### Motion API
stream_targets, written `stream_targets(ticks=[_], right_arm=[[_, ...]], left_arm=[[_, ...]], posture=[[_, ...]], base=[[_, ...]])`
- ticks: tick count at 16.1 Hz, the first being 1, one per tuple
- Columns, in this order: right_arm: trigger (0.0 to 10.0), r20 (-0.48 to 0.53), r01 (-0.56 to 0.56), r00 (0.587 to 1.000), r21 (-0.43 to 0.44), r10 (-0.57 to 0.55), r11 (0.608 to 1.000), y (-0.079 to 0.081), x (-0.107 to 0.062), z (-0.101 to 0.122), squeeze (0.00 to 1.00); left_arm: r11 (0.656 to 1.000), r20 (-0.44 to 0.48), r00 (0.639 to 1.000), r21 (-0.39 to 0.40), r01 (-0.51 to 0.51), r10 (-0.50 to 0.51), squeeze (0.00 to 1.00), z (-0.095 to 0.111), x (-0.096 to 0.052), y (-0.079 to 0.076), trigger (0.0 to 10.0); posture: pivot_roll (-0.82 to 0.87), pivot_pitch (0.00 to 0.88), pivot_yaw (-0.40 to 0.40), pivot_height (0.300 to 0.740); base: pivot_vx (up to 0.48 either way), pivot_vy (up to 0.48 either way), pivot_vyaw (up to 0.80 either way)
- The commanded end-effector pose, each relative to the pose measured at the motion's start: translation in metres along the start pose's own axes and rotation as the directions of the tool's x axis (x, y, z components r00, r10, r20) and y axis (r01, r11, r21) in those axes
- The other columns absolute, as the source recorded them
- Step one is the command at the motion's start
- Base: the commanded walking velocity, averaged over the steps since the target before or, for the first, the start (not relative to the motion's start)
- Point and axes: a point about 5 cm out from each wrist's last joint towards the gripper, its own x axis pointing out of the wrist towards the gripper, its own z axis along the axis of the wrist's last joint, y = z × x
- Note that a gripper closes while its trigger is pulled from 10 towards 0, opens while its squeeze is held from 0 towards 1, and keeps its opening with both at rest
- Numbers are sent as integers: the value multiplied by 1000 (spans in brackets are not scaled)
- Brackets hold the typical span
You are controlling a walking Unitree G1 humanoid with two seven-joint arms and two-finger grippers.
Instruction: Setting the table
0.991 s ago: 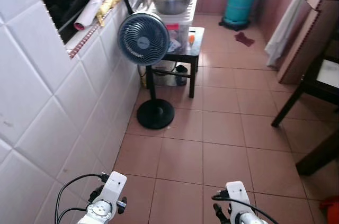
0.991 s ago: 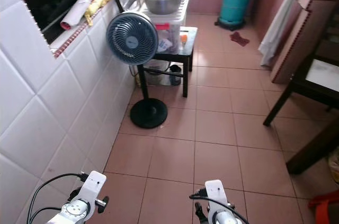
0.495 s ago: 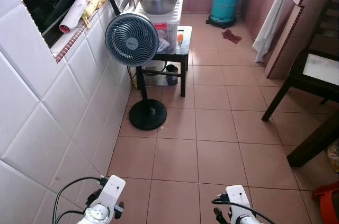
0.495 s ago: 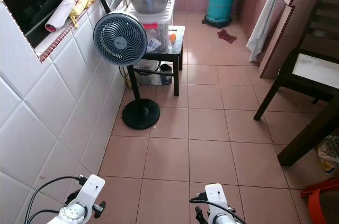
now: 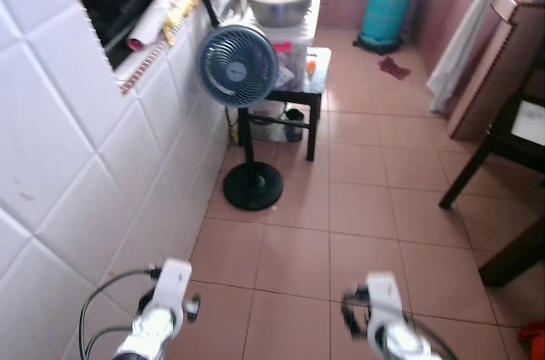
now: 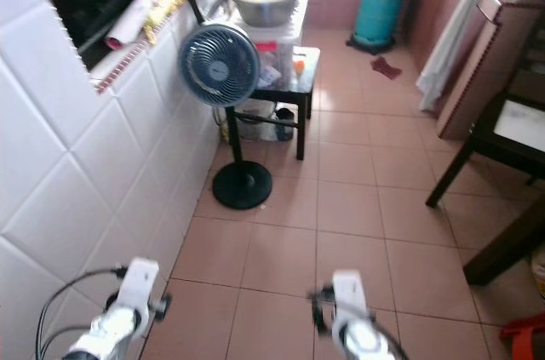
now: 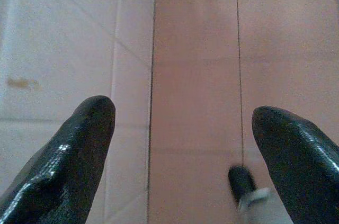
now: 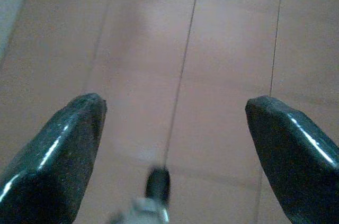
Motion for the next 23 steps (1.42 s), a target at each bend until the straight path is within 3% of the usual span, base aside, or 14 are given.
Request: stream_targets(ticks=[1, 2, 5, 6, 7, 8, 10, 11, 12, 14, 16, 18, 20, 23], right_arm=[[10000, 90, -20, 996, 43, 16, 999, 0, 3, 21, 0], [10000, 156, -49, 987, 43, 41, 998, 1, 5, 37, 0], [10000, 257, -84, 963, 12, 79, 996, 3, 5, 59, 0], [10000, 301, -112, 948, 1, 107, 994, 4, 3, 65, 0], [10000, 367, -156, 916, -40, 160, 987, 3, -3, 71, 0], [10000, 396, -172, 902, -41, 174, 984, 1, -6, 74, 0], [10000, 459, -175, 873, -25, 167, 984, -10, -21, 78, 0], [10000, 486, -164, 862, 4, 141, 987, -17, -32, 79, 0], [10000, 505, -155, 854, 11, 128, 988, -20, -39, 81, 0], [10000, 570, -87, 818, -8, 76, 996, -20, -55, 84, 0], [10000, 565, -69, 824, 27, 42, 997, -18, -62, 70, 0], [10000, 552, -41, 834, 30, 17, 999, -18, -73, 67, 0], [10000, 525, -22, 851, -21, 30, 1000, -19, -80, 70, 0], [10000, 492, -77, 865, -62, 97, 995, -19, -90, 66, 0]], left_arm=[[1000, 108, 994, -3, 16, -16, 0, 25, 3, 4, 10000], [999, 192, 981, 21, 38, -41, 0, 43, 4, 6, 10000], [997, 365, 928, 55, 53, -70, 0, 69, -1, 11, 10000], [998, 414, 908, 37, 53, -64, 0, 74, -5, 15, 10000], [996, 439, 898, -53, 68, -38, 0, 75, -11, 20, 10000], [995, 467, 883, -64, 72, -34, 0, 77, -17, 21, 10000], [983, 463, 886, -145, 115, -36, 0, 73, -32, 17, 10000], [969, 496, 867, -181, 165, -55, 0, 72, -43, 13, 10000], [972, 542, 839, -178, 156, -36, 0, 71, -48, 11, 10000], [979, 566, 823, -192, 73, 49, 0, 62, -57, 15, 10000], [975, 553, 826, -221, 17, 111, 0, 59, -64, 23, 10000], [978, 527, 847, -203, 50, 66, 0, 57, -71, 25, 10000], [991, 493, 870, -96, 93, -34, 0, 55, -67, 18, 10000], [995, 526, 849, -46, 89, -51, 0, 62, -64, 15, 10000]], posture=[[-42, 27, 46, 740], [-38, 30, 42, 740], [-29, 43, 35, 740], [-24, 50, 33, 740], [-22, 55, 33, 740], [-21, 57, 33, 740], [-17, 55, 36, 740], [-19, 58, 40, 740], [-20, 58, 39, 740], [-34, 57, 38, 740], [-33, 51, 43, 740], [-34, 48, 51, 740], [-41, 45, 68, 740], [-46, 50, 79, 740]], base=[[0, 0, 0], [0, 0, 0], [0, 0, 0], [0, 0, 0], [0, 0, 0], [0, 0, 0], [0, 0, 0], [0, 0, 0], [0, 0, 0], [0, 0, 0], [0, 0, 0], [0, 0, 0], [0, 0, 0], [0, 0, 0]])
